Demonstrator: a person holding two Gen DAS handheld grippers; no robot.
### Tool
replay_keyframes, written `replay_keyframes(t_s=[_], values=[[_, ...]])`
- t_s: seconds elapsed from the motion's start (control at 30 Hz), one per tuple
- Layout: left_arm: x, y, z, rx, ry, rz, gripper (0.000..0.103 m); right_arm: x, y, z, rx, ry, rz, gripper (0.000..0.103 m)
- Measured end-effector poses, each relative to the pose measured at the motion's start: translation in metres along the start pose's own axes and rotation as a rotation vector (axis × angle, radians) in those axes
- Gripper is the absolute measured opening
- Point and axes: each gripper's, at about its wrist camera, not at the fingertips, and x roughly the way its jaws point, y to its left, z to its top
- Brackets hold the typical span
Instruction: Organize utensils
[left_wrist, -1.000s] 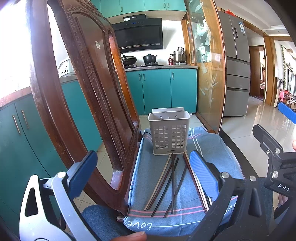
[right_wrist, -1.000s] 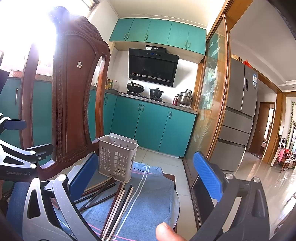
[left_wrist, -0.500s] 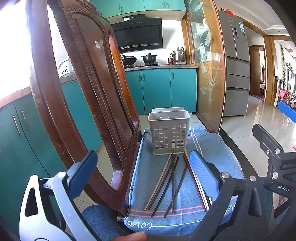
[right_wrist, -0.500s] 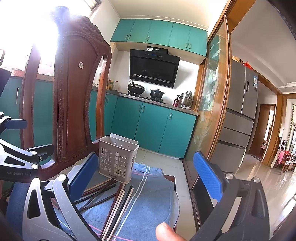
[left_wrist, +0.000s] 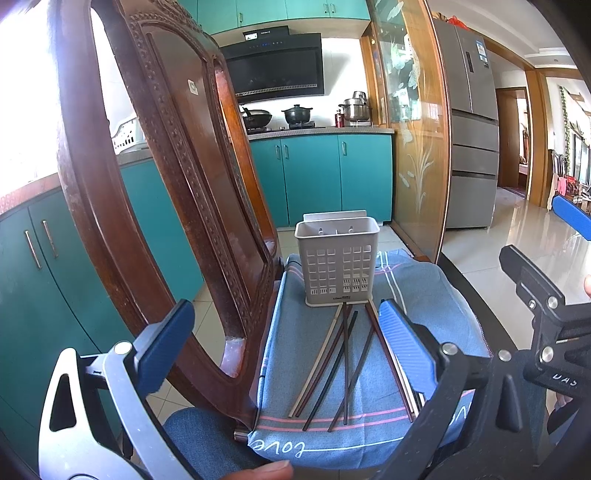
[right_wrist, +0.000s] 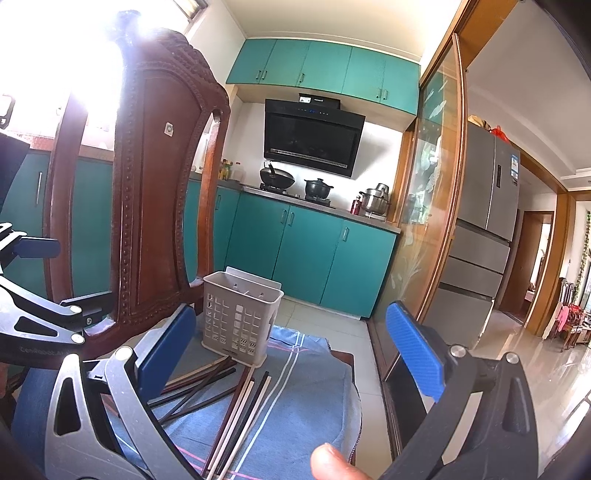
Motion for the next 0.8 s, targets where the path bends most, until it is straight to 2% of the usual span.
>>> replay_keyframes(t_s=[0.8], values=[[0.0023,0.0008,-0.0018,0.001,0.001,-0.002,0.099,-0.0012,0.0000,-0.0011,0.001,-0.006,-0.001,0.100]])
